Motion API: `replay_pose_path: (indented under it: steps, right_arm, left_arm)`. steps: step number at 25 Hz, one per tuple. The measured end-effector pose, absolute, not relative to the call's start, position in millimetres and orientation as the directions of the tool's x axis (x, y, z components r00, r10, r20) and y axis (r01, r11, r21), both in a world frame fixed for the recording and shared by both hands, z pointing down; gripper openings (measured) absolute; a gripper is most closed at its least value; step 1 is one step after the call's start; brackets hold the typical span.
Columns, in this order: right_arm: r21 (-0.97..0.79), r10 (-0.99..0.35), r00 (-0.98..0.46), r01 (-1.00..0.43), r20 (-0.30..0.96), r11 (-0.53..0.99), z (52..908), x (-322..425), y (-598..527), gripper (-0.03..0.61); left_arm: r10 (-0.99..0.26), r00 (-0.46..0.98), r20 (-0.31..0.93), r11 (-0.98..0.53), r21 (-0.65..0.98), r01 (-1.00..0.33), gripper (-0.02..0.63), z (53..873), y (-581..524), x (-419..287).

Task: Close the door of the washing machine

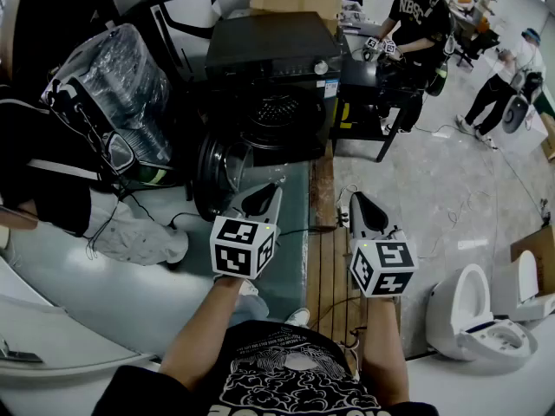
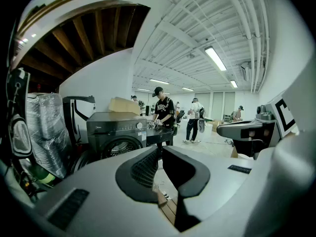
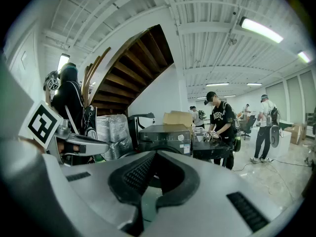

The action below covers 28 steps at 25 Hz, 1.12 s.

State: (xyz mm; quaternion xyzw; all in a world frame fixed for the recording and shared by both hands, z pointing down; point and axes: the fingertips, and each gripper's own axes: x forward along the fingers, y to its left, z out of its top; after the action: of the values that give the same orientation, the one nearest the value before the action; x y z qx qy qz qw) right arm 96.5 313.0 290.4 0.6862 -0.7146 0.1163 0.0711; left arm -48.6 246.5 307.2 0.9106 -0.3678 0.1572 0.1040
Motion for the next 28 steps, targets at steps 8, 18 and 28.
replay_pose_path:
  steps: [8,18,28]
  right_arm:
    - [-0.071,-0.966,-0.061,-0.997,0.250,0.044,283,85,314,0.023]
    - [-0.081,-0.959,-0.128,-0.990,0.251,0.111,291,60,294,0.025]
    - [-0.080,-0.950,-0.117,-0.992,0.289,0.097,320,80,239,0.025]
  left_arm:
    - [-0.629,0.683,0.371,-0.711,0.078,-0.698,0.048,303,252,-53]
    - [-0.638,0.673,0.374,-0.698,0.087,-0.710,0.048,310,242,-67]
    - [-0.611,0.690,0.388,-0.710,0.116,-0.695,0.048,337,184,-39]
